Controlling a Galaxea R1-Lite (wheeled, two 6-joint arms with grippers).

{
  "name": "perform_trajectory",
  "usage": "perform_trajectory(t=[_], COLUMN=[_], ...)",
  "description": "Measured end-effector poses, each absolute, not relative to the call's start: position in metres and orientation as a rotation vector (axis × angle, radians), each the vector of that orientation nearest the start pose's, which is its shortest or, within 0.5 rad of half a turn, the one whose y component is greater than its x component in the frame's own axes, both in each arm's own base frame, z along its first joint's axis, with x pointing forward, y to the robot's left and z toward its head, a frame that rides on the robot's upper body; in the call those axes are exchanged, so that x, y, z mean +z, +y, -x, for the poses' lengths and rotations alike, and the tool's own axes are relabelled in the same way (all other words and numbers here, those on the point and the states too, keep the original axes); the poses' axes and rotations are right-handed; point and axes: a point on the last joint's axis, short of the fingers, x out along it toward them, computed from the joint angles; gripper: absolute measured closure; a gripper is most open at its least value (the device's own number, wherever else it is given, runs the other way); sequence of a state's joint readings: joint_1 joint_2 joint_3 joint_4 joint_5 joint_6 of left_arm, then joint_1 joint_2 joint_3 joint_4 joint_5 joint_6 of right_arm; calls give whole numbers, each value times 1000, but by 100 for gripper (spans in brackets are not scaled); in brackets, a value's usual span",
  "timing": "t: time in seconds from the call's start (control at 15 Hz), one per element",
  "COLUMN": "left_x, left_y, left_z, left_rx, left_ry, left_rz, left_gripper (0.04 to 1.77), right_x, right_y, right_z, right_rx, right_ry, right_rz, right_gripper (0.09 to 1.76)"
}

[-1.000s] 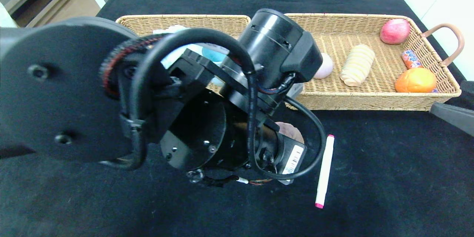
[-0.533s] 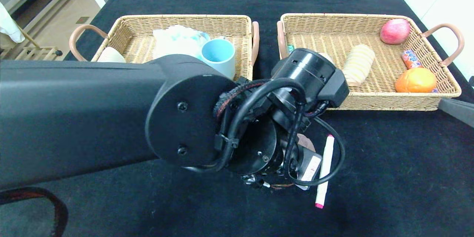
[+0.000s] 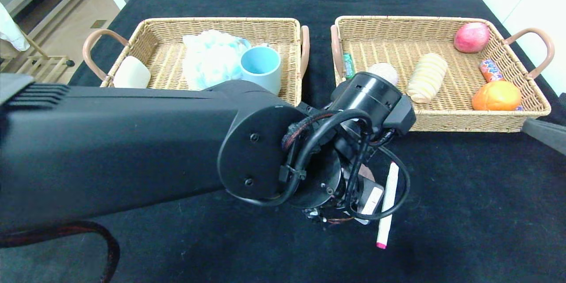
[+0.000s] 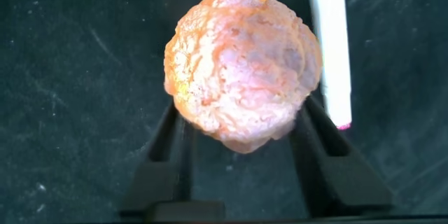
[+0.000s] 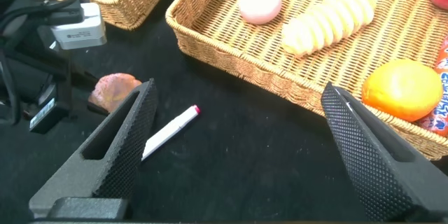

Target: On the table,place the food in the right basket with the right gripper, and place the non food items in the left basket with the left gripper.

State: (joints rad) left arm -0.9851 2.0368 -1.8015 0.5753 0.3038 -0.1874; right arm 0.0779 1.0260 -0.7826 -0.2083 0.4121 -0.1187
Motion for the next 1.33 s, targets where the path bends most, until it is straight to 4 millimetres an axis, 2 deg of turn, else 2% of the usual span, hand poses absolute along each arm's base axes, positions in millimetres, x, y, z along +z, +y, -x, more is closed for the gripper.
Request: perform_trajectory(t=[0.33,0.6,0.8,1.07,1.33], left_x=[227,230,238,260,280], left_y=[-323,-320,-315,-290,-242], left_z=[-222,-220,-210,-184,-145], left_rx=[-571,-573,-586,-629,-705], left_ry=[713,710,701,669,607], left_rz=[-324,-322,-321,-323,-391], left_gripper=[50,34,26,20,15], right_x=[283,283,284,288,288], right_y=[20,20,19,19,18], right_z=[-132,-133,-132,-124,-111], right_rx=[493,494,493,489,492], right_ry=[9,12,6,-3,67], right_rz=[109,109,109,84,71], right_gripper=[14,14,14,14,14])
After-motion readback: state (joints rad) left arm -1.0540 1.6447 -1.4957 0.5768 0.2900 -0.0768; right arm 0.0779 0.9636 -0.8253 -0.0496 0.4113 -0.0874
